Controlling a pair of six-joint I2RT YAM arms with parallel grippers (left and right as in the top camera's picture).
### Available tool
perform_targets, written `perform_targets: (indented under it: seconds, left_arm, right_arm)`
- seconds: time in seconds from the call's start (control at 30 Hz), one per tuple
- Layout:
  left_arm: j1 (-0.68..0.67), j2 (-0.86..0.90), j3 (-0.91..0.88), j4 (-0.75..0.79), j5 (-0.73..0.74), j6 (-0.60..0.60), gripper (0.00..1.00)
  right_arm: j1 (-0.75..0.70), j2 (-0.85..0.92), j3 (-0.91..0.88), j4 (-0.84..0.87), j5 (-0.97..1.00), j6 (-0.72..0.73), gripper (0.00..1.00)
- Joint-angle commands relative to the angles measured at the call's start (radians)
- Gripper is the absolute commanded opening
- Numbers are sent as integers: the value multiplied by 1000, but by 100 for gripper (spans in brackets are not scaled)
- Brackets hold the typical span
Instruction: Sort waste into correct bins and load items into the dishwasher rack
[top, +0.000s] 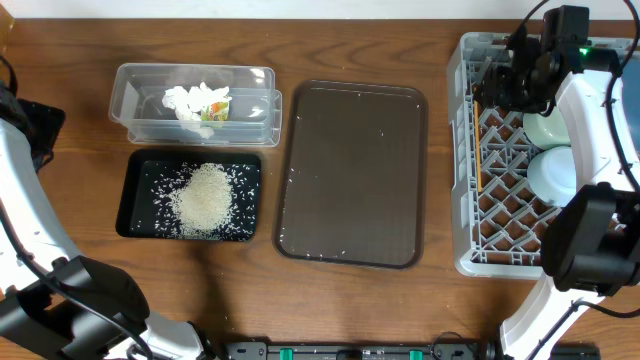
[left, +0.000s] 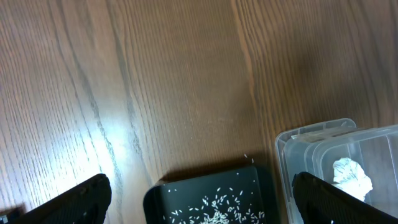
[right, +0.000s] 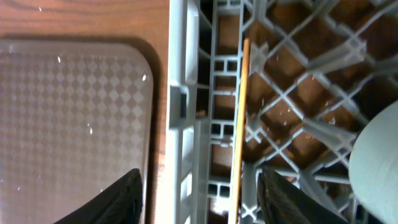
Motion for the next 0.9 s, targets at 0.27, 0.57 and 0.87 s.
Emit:
perform_targets:
  seconds: [0.27,0.57,0.87]
  left_arm:
    - [3,5,2,-3,-6,2,95]
    - [4,5,2,-3,-6,3,95]
    - [4,5,2,-3,-6,2,95]
  right_arm:
    - [25,-183,-4,-267,-17,100,58]
    - [105,-451,-143,-419,-17,90,55]
    - [222,-916,-607,-202,-18,146,99]
